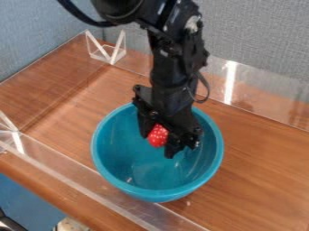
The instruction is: Put the strawberry in the blue bowl
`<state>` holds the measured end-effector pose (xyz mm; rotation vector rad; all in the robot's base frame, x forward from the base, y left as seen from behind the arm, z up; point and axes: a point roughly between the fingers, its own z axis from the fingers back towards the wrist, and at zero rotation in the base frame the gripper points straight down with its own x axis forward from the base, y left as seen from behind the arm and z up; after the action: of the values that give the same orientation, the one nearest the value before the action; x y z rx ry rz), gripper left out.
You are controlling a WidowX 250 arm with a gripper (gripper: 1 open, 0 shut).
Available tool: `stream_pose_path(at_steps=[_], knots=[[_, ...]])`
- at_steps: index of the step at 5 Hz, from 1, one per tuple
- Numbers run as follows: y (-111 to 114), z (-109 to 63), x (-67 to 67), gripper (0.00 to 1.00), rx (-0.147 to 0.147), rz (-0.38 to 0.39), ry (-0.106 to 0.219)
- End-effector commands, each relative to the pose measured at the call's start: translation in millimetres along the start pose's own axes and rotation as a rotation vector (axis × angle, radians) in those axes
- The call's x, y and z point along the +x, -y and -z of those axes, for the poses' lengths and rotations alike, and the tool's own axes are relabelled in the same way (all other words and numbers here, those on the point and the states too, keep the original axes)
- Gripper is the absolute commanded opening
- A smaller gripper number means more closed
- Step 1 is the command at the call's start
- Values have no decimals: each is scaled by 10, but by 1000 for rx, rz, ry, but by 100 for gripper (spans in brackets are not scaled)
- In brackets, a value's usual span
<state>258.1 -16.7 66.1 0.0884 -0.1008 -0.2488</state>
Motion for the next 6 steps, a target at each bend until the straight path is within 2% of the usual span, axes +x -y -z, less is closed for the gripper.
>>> stream_pose_path(at_steps=[1,5,6], knots=[[-62,-43,66,0,5,-12,36],[-128,44,129,0,19,-19,46],[-135,64,118,100,22,-23,37]])
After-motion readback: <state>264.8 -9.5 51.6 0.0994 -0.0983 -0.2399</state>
